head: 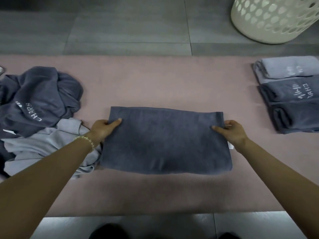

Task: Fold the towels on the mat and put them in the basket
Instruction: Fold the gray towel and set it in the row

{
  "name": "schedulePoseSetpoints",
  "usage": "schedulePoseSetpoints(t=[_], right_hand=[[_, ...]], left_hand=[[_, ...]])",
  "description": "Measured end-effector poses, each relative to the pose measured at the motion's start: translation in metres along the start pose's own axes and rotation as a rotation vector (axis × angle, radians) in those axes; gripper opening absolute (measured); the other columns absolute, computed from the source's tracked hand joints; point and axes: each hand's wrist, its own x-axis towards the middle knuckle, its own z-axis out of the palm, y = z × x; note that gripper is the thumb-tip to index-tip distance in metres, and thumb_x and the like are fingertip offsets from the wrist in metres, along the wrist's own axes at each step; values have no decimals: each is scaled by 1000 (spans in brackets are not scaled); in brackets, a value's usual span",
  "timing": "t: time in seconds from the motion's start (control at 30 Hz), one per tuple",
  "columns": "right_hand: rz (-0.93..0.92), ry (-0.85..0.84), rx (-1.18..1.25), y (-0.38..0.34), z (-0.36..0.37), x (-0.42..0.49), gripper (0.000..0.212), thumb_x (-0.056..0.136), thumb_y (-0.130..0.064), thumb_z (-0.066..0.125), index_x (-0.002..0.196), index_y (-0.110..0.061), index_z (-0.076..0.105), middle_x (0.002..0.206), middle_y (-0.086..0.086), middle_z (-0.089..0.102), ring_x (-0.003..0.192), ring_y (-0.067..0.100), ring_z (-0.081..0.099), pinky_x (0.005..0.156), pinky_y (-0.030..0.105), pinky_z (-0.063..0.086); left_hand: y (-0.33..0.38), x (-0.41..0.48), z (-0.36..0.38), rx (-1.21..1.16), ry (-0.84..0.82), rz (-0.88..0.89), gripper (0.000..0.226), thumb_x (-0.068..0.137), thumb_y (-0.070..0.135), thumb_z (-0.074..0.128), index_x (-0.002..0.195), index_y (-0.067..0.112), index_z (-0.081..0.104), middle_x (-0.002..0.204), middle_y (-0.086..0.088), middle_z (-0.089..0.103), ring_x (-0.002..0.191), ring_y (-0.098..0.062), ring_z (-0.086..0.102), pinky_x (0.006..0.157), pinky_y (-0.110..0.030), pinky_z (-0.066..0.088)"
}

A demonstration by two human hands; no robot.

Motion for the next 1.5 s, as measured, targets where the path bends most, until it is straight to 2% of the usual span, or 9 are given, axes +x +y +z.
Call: schedulePoseSetpoints(t=[0.17,0.27,0.43,0.63,0.9,1.1,1.23,1.33,1.5], right_hand=[[83,-257,-87,18,-21,-43,19,81,-27,73,90,-12,66,86,-2,68,79,12,63,61,17,46],[19,-210,-33,26,-23,-56,14,85,-21,69,86,-7,68,85,0,68,81,16,64,58,14,48],[-155,45,27,38,-9,-65,16,95,-23,53,80,-19,50,79,4,61,70,16,56,57,16,45],[-85,-6,-64,63,-2,-58,14,96,-16,51,82,-12,51,77,5,57,75,22,52,60,14,41],[17,56,270,24,7,-31,22,89,-33,62,86,-11,59,83,-1,61,73,13,55,63,19,45],[-214,289,244,11,14,-18,18,95,-15,54,79,-9,54,63,1,51,49,0,48,49,6,37],[-114,245,204,13,14,-3,14,94,-18,56,90,-4,56,79,9,59,72,22,56,60,15,43],[-37,277,57,10,15,-6,19,92,-16,58,106,-4,53,101,16,62,95,34,59,73,28,43],[-712,181,-529,26,64,-54,43,96,-33,45,133,-11,51,142,10,46,130,27,42,110,39,32]], left_hand=[[-19,-36,-18,181,-363,14,29,84,31,67,103,10,65,99,-1,69,93,-16,63,86,-27,46],[-26,-50,-17,-107,-375,91,26,89,25,63,106,6,65,103,-6,71,91,-18,68,81,-25,56],[-42,-51,-7,-57,-135,291,15,94,17,55,104,7,61,97,-7,67,90,-20,62,83,-33,47],[-61,-45,-4,97,-153,217,23,93,20,56,106,2,64,102,-11,68,98,-26,62,84,-30,45],[-8,-22,13,-360,-19,6,30,91,33,59,105,7,63,99,-7,66,90,-23,62,85,-32,50],[-6,-14,22,-250,314,336,27,99,19,47,73,11,50,64,2,46,61,-8,39,51,-8,36],[-6,2,21,-164,273,277,23,98,21,48,80,12,59,74,-5,57,73,-16,49,54,-12,37],[-2,0,22,-53,232,203,37,95,22,53,126,3,50,117,-18,60,109,-32,56,86,-26,41],[-20,-51,64,492,268,826,53,95,40,40,141,14,37,141,-11,44,127,-28,37,108,-46,27]])
